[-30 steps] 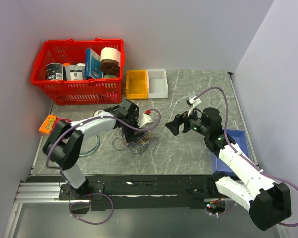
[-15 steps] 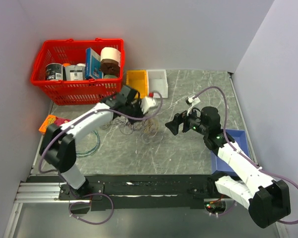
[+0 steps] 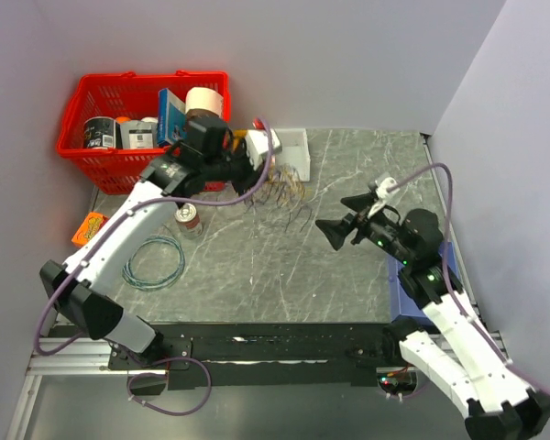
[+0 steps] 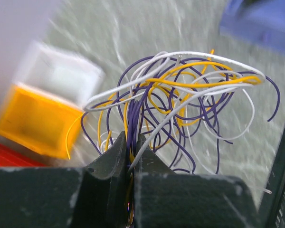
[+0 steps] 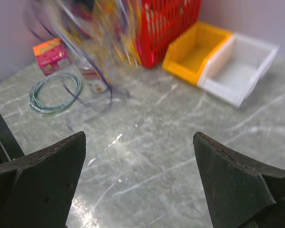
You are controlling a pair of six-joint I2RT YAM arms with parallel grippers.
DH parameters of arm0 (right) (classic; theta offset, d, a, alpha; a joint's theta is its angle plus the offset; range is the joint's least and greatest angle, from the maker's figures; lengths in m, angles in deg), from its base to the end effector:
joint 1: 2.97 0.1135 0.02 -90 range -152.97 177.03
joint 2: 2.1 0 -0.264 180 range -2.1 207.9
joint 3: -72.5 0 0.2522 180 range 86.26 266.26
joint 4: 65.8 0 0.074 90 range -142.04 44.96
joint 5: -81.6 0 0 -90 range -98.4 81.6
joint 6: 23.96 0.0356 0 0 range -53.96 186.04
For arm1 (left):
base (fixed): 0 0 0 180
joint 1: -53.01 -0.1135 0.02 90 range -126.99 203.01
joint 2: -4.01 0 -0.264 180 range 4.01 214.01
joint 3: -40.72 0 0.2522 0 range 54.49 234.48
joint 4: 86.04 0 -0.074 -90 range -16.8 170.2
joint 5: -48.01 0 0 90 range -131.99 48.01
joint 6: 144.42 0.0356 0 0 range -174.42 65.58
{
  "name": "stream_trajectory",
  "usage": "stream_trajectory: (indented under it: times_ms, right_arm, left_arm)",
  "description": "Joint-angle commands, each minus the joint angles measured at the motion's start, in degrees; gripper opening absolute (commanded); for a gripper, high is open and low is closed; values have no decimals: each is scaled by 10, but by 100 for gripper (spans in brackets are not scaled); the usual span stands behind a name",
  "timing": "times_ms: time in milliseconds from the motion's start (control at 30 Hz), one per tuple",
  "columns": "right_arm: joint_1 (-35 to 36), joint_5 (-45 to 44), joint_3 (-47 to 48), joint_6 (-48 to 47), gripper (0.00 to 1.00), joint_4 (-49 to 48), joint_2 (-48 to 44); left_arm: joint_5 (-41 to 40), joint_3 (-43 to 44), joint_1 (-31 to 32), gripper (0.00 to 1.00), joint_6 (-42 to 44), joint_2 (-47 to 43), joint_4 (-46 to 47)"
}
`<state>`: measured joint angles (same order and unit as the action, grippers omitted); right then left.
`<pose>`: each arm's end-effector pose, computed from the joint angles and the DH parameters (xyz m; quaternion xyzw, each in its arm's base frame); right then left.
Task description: Untangle the cables
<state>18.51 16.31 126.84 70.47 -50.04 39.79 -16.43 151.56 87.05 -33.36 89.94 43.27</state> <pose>0.1582 0.0783 0.3380 -0.2506 0.6808 0.3020 0.6185 0.2612 -0.1950 0.4369 0.4863 0.6780 -0.2448 0.4939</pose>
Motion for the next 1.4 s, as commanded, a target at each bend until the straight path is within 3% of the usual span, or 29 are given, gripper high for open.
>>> stream_trajectory:
  times_ms: [0,100,233,333,500,700,1167,1267,1367]
  right_arm:
    - [-2,45,30,-55,100,12,-50]
    - [-3,76,68,-53,93,18,-19]
    - [-3,118,126,-19,72,14,81]
    - [-3,137,145,20,64,-18,150]
    - [-3,223,176,66,59,-63,243]
    - [0,258,169,112,57,-118,281]
    - [22,234,196,103,49,-95,340]
    - [31,236,211,91,42,-72,354]
    - [38,237,227,70,24,-33,368]
  left_arm:
    - [-18,-89,0,1,-6,11,15]
    - [-8,-115,5,1,17,13,5]
    - [14,-126,18,1,47,12,-15]
    - [33,-130,20,1,53,7,-28]
    - [52,-145,20,1,49,-3,-30]
    - [57,-147,20,1,47,-5,-30]
    - [64,-146,20,1,50,-9,-34]
    - [61,-148,20,1,47,-13,-28]
    - [60,-152,20,1,44,-20,-24]
